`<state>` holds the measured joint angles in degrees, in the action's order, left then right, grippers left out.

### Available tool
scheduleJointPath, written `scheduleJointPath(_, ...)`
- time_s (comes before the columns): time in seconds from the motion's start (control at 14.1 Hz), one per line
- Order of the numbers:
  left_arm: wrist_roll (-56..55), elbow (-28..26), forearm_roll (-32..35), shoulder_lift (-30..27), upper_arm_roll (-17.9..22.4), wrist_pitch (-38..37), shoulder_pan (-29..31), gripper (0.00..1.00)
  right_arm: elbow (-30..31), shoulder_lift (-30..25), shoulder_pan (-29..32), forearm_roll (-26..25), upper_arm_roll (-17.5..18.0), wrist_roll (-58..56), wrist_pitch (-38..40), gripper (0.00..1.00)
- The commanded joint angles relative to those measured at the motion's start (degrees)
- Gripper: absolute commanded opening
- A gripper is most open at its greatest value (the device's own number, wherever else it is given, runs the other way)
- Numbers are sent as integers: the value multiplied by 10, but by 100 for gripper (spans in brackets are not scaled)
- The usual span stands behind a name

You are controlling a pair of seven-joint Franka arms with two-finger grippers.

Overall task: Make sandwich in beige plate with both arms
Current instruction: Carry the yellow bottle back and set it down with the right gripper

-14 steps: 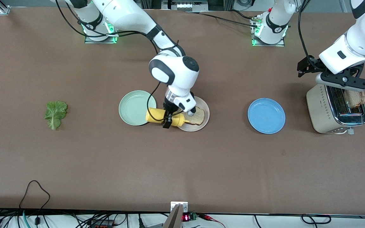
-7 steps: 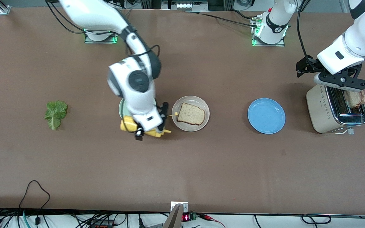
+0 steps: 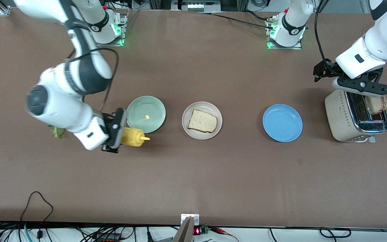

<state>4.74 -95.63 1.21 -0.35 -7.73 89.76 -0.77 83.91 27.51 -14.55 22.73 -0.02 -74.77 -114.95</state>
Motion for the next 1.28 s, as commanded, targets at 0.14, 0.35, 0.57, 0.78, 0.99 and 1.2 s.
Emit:
scheduleJointPath(0.14, -5, 11, 5, 2, -4, -9, 0, 100, 94, -58, 122, 207, 12, -213, 81, 23)
scheduleJointPath(0.35, -4, 11, 8, 3, -4, -8, 1, 100, 146, -54, 192, 309, 12, -327, 146, 23)
scheduleJointPath(0.57, -5, 11, 8, 3, -4, -8, 0, 100, 219, -43, 246, 403, 12, -444, 196, 23)
scheduleJointPath(0.78, -4, 11, 8, 3, -4, -9, 1, 100, 228, 18, 279, 447, 12, -563, 234, 23)
scheduleJointPath(0.99, -5, 11, 10, 3, -3, -19, 1, 100, 226, 96, 301, 483, 12, -658, 292, 23)
scheduleJointPath(1.2, -6, 11, 9, 3, -3, -22, 1, 100, 224, 148, 322, 503, 12, -729, 350, 23)
